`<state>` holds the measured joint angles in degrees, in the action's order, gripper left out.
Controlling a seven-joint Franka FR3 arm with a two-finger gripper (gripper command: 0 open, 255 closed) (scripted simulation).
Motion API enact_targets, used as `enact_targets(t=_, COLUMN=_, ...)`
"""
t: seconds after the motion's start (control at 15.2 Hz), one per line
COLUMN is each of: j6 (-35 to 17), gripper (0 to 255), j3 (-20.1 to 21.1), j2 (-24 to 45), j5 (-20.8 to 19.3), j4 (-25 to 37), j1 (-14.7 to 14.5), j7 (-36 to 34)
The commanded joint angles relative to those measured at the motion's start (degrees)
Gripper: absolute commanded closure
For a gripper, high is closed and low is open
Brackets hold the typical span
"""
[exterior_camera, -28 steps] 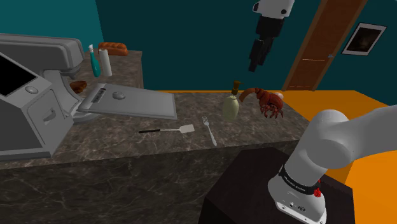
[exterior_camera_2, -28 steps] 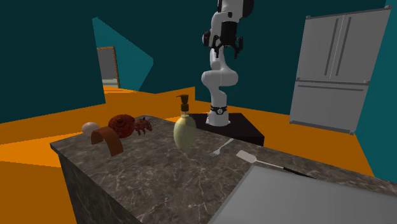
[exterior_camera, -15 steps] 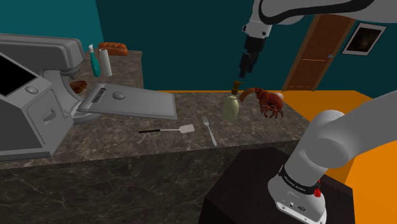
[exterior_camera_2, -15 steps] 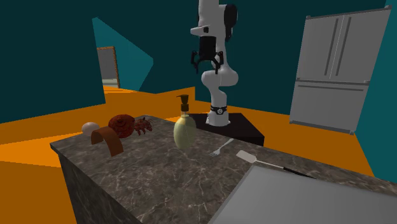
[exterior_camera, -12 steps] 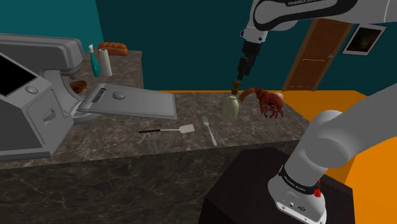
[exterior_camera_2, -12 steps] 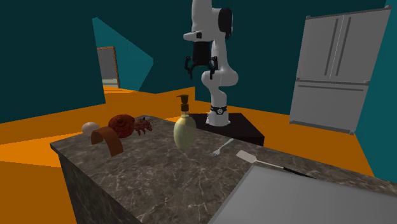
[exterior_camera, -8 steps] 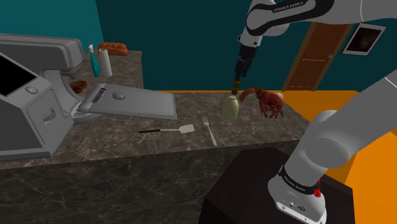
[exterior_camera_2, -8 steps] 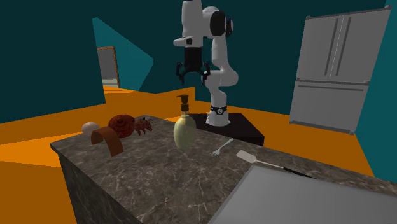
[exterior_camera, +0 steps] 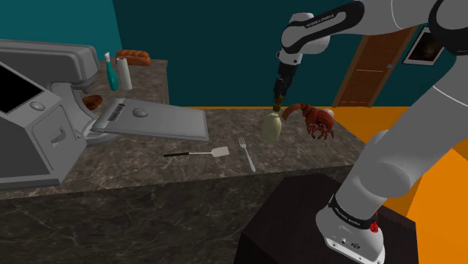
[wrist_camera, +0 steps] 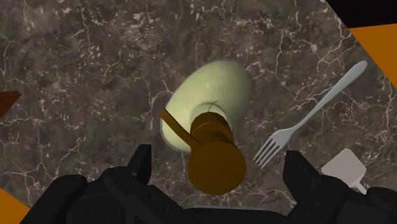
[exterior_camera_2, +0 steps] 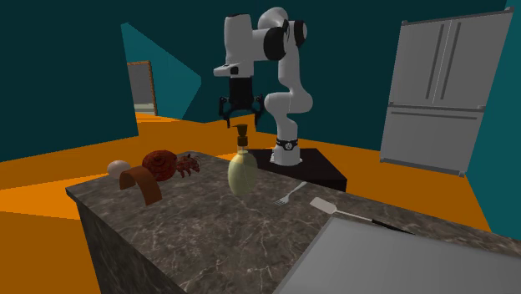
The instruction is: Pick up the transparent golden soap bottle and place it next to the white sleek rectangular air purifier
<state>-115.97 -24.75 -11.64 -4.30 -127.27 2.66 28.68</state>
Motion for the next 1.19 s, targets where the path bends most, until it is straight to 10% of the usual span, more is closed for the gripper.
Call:
enact_targets(t=0.0, j6=-1.57, gripper=0, j3=-0.22, j2=0.77, j5=0.26, j4=-0.81, j1=-0.01, j7=0.29)
enact_targets(t=0.66, j6=-3.60, gripper=0, j3=-0.40, j2=1.53, j5=0.51, j4=-2.14, j1=-0.02, j7=0.51)
enact_targets(t=0.73, j6=-3.60, gripper=255, j3=-0.40, j2=1.53, j5=0.51, j4=-2.14, j1=-0.02, j7=0.51)
enact_targets(t=1.12, j6=-3.60, gripper=255, j3=-0.40, j2=1.54, j5=0.52, j4=-2.13, j1=-0.02, j7=0.52)
